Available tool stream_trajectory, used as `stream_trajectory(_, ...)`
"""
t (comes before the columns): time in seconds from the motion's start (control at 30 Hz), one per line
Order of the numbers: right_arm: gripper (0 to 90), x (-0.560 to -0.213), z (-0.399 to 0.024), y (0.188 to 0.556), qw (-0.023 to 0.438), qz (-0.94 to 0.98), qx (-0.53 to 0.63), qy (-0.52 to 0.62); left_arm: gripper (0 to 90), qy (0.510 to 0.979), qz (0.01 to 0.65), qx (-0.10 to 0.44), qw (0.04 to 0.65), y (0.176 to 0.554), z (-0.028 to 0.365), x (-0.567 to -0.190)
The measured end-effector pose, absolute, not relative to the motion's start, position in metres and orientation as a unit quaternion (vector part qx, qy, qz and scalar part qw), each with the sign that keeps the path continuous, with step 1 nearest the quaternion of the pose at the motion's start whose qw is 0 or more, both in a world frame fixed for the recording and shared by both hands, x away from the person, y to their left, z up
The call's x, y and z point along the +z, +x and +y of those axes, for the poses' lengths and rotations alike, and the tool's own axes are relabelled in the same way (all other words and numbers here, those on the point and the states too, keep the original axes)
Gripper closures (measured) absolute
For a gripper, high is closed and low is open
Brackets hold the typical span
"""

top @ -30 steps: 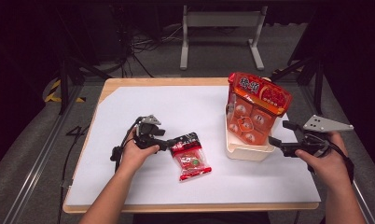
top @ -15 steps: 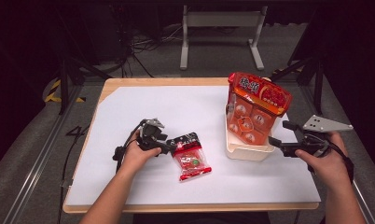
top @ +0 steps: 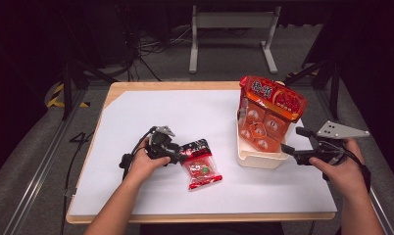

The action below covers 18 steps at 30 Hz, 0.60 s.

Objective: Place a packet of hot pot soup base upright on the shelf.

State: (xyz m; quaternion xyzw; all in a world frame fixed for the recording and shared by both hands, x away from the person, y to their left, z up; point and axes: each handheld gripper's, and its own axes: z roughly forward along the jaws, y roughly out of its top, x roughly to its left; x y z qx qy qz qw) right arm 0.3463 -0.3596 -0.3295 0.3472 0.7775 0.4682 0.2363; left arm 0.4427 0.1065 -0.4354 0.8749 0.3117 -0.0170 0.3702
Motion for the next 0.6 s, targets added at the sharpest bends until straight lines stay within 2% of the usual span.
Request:
stream_trajectory(0.23, 17.7, -0.3302, -0.3593, 0.3468, 0.236, 0.778, 0.466, 0.349, 42.0, 0.876, 0.315, -0.007, 0.365, 0.4422, 0.1063, -0.4376)
stream_trajectory(0.27, 17.7, -0.3305, -0.3588, 0.347, 0.237, 0.778, 0.466, 0.348, 45.7, 0.876, 0.316, -0.005, 0.364, 0.442, 0.1062, -0.438)
stream_trajectory(0.37, 17.7, -0.331, -0.3582, 0.3472, 0.237, 0.78, 0.464, 0.347, 48.2, 0.879, 0.314, -0.004, 0.359, 0.4408, 0.1047, -0.4394)
stream_trajectory(0.43, 17.8, -0.3313, -0.3577, 0.3475, 0.237, 0.781, 0.463, 0.347, 54.7, 0.881, 0.308, -0.004, 0.359, 0.4394, 0.1027, -0.4404)
stream_trajectory(0.6, 17.9, -0.3314, -0.3569, 0.3475, 0.237, 0.781, 0.463, 0.345, 60.6, 0.883, 0.302, -0.001, 0.36, 0.4374, 0.0991, -0.4408)
